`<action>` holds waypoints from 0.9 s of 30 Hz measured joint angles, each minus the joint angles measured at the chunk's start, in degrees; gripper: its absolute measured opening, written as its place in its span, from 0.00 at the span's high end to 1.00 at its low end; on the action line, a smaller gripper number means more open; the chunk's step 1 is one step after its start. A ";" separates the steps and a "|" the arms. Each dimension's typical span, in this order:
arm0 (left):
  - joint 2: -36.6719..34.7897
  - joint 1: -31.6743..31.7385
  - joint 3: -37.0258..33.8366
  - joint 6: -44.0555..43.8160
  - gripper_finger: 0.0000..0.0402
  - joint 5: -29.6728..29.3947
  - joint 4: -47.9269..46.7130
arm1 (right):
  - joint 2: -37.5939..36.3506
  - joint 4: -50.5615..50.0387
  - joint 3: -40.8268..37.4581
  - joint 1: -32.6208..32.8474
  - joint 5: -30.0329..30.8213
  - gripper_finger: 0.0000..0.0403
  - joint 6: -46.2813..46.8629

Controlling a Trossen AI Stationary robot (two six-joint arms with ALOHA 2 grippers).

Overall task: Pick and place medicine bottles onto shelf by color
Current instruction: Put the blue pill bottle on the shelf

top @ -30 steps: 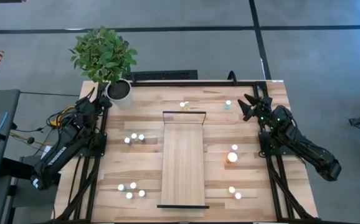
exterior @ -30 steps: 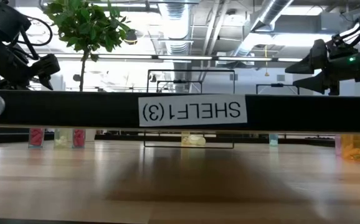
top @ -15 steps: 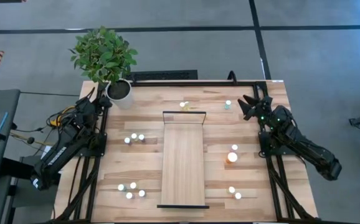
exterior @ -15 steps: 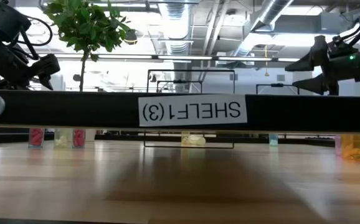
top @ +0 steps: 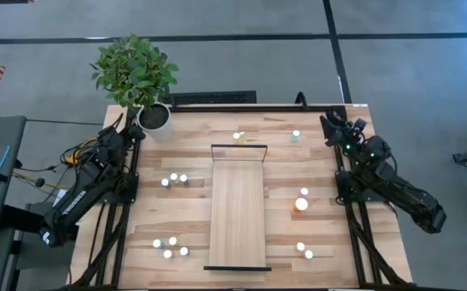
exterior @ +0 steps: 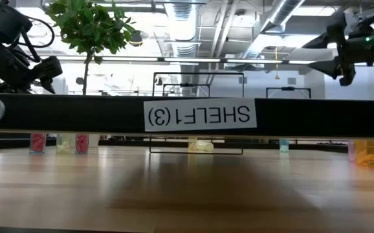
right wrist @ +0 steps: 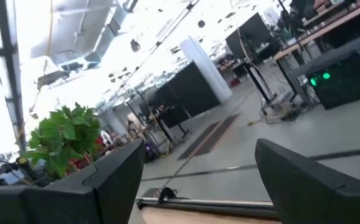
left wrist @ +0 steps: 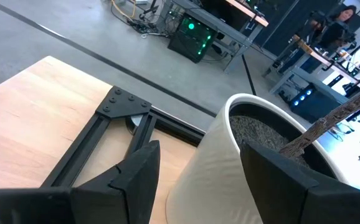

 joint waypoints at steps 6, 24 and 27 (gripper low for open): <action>0.00 0.00 0.00 0.00 0.48 -0.02 0.00 | 7.64 0.22 6.40 0.08 0.04 0.19 1.11; 0.00 0.02 -0.02 0.00 0.48 -0.02 0.00 | 40.48 -25.10 30.41 0.22 -0.60 0.19 12.37; 0.00 0.02 -0.02 0.00 0.48 -0.02 0.00 | 44.40 -30.58 34.36 0.73 -0.64 0.19 12.92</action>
